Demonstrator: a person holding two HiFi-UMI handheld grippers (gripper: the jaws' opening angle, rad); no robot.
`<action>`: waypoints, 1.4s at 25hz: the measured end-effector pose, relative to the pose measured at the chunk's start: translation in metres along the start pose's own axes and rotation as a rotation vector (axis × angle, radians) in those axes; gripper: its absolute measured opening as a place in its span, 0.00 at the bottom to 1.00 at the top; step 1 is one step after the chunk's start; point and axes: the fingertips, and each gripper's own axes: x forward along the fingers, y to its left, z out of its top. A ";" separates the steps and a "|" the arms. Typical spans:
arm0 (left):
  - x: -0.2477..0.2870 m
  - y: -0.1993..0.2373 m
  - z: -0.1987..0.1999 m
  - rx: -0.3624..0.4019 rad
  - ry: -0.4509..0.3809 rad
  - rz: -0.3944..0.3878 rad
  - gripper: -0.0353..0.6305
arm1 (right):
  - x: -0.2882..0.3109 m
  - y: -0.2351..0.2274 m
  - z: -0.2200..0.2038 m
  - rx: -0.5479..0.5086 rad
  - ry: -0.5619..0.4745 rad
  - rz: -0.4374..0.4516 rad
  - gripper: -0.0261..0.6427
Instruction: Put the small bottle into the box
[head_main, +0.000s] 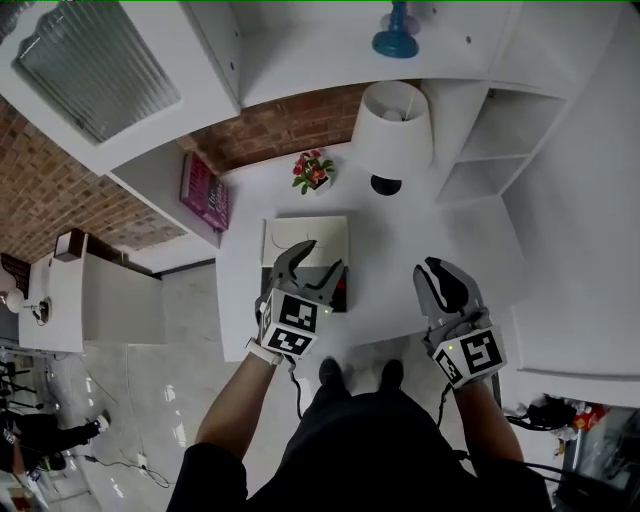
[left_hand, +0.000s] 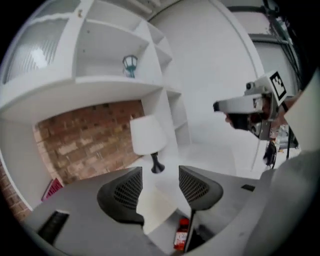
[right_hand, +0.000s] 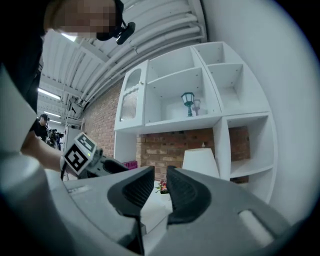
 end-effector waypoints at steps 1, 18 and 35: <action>-0.009 0.005 0.020 -0.003 -0.062 0.028 0.39 | 0.003 -0.002 0.007 -0.012 -0.011 -0.012 0.15; -0.110 0.033 0.163 -0.063 -0.506 0.250 0.39 | 0.016 0.009 0.112 -0.125 -0.213 -0.001 0.12; -0.125 0.036 0.148 -0.116 -0.476 0.362 0.39 | 0.013 0.005 0.125 -0.168 -0.249 0.032 0.10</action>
